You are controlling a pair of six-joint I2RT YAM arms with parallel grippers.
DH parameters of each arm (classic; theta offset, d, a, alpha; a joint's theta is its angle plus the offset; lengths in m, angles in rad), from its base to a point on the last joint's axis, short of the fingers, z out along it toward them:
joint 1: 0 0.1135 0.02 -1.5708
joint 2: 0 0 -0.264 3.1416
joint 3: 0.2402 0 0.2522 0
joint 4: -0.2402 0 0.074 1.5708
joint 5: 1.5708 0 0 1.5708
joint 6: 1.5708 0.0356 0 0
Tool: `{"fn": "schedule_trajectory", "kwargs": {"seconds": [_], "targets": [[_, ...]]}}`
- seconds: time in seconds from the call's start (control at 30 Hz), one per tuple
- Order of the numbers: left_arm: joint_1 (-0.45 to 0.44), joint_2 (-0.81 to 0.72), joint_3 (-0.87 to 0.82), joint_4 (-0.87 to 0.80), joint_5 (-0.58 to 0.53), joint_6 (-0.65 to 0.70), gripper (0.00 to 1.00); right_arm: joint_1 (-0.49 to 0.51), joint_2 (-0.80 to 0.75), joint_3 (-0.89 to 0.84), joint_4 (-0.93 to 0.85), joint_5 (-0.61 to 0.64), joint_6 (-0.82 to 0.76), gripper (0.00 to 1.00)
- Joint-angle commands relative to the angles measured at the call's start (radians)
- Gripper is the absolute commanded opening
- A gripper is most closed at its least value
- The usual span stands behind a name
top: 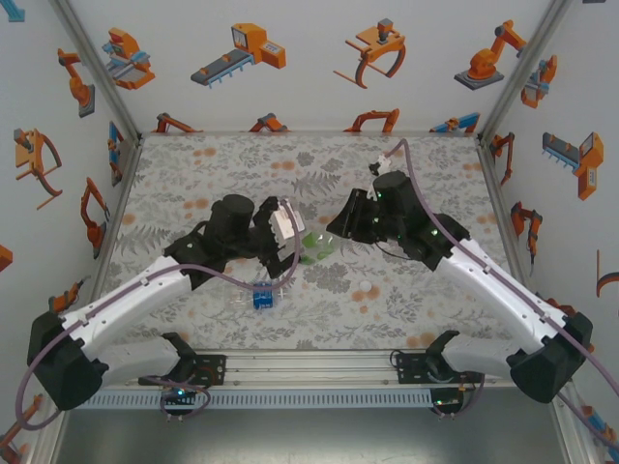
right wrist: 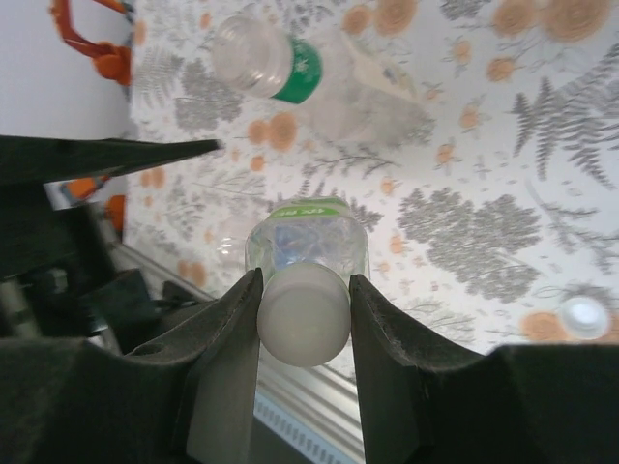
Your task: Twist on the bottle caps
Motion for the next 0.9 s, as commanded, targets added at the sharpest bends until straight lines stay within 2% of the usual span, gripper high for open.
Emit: {"fn": "schedule_trajectory", "kwargs": {"seconds": [0.0, 0.1, 0.17, 0.27, 0.33, 0.43, 0.5, 0.6, 0.87], "targets": [[0.034, -0.077, -0.019, -0.022, -0.053, -0.031, 0.97, -0.048, 0.048, 0.065, -0.077, 0.031, -0.147, 0.17], [0.105, -0.138, -0.027, -0.059, 0.010, -0.059, 0.97, -0.093, 0.102, 0.097, -0.090, 0.046, -0.221, 0.17], [0.174, -0.170, -0.025, -0.069, 0.057, -0.141, 0.97, -0.120, 0.146, 0.122, -0.094, 0.065, -0.274, 0.17], [0.237, -0.197, 0.000, -0.105, -0.053, -0.288, 0.97, -0.157, 0.222, 0.173, -0.102, 0.076, -0.338, 0.16], [0.271, -0.201, 0.019, -0.145, -0.099, -0.321, 0.97, -0.175, 0.275, 0.215, -0.107, 0.084, -0.376, 0.16], [0.319, -0.207, 0.037, -0.189, -0.099, -0.335, 0.97, -0.198, 0.357, 0.283, -0.112, 0.106, -0.431, 0.15], [0.360, -0.202, 0.049, -0.207, -0.096, -0.390, 0.97, -0.207, 0.407, 0.330, -0.112, 0.133, -0.465, 0.15], [0.432, -0.186, 0.060, -0.230, -0.035, -0.446, 0.97, -0.215, 0.487, 0.393, -0.108, 0.181, -0.529, 0.16], [0.482, -0.219, -0.038, -0.136, -0.013, -0.460, 0.97, -0.251, 0.680, 0.559, -0.096, 0.207, -0.588, 0.16]]}}
